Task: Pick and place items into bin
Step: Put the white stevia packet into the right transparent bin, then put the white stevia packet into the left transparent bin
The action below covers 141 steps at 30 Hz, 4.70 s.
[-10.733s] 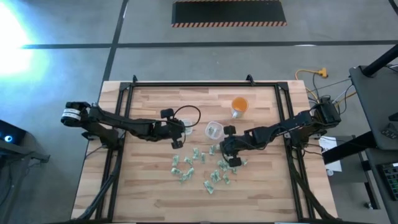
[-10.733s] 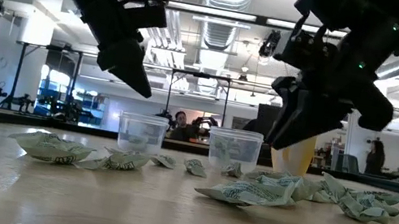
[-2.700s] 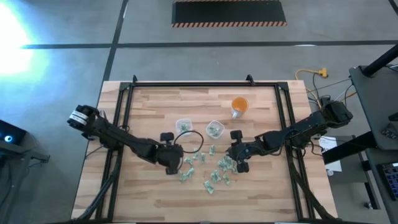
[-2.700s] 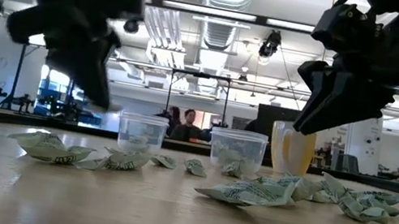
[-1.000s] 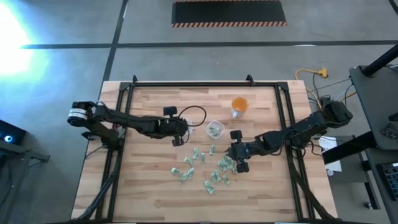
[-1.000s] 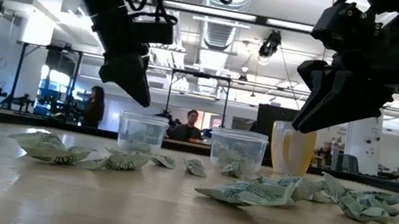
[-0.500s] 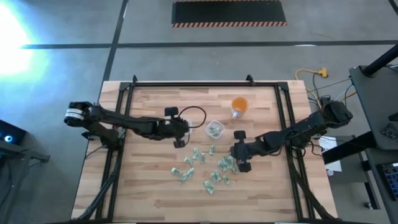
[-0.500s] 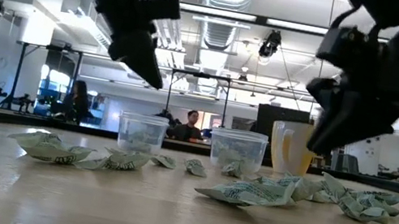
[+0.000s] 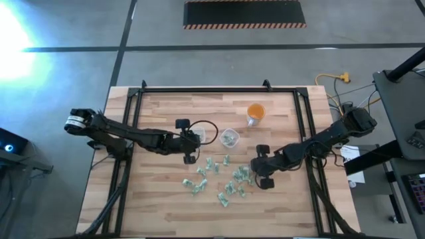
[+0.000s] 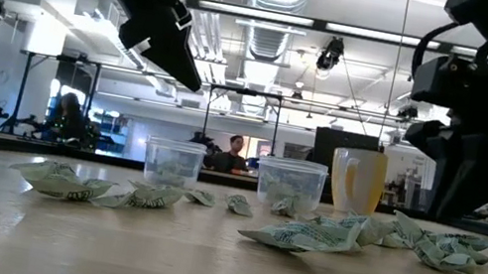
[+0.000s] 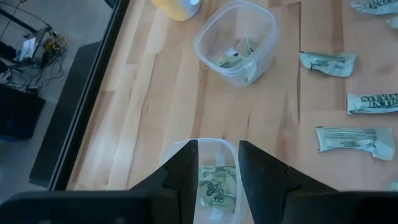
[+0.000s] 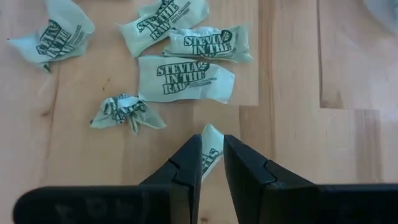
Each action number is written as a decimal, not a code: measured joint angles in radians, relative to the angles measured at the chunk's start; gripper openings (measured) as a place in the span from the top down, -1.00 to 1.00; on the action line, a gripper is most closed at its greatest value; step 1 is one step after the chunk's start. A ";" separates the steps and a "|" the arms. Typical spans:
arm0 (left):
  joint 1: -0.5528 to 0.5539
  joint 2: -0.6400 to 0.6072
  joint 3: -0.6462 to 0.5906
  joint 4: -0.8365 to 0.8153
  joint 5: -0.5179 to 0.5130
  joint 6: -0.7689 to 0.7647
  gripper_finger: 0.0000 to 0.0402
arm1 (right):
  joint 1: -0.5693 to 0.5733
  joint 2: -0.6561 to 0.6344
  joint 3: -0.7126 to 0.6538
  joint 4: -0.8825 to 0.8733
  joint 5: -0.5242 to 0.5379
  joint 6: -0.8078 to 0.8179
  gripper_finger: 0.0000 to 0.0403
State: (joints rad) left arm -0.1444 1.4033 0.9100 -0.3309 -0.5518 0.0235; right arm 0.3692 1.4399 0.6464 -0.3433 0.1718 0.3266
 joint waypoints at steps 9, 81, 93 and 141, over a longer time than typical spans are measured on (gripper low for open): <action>0.000 0.000 -0.004 0.000 -0.002 -0.018 0.51 | 0.000 0.000 -0.004 0.003 0.011 0.066 0.62; -0.002 0.000 -0.022 0.009 -0.002 -0.018 0.51 | 0.000 -0.014 0.115 0.047 0.443 -0.196 0.95; -0.002 0.000 -0.022 0.009 -0.001 -0.019 0.51 | -0.173 -0.013 0.120 0.218 0.423 -0.340 0.95; -0.029 0.001 -0.022 0.008 0.057 -0.016 0.51 | -0.376 0.122 0.118 0.445 0.192 -0.525 0.36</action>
State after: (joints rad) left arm -0.1732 1.4040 0.8878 -0.3226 -0.4950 0.0076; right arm -0.0071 1.5619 0.7647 0.1017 0.3640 -0.1987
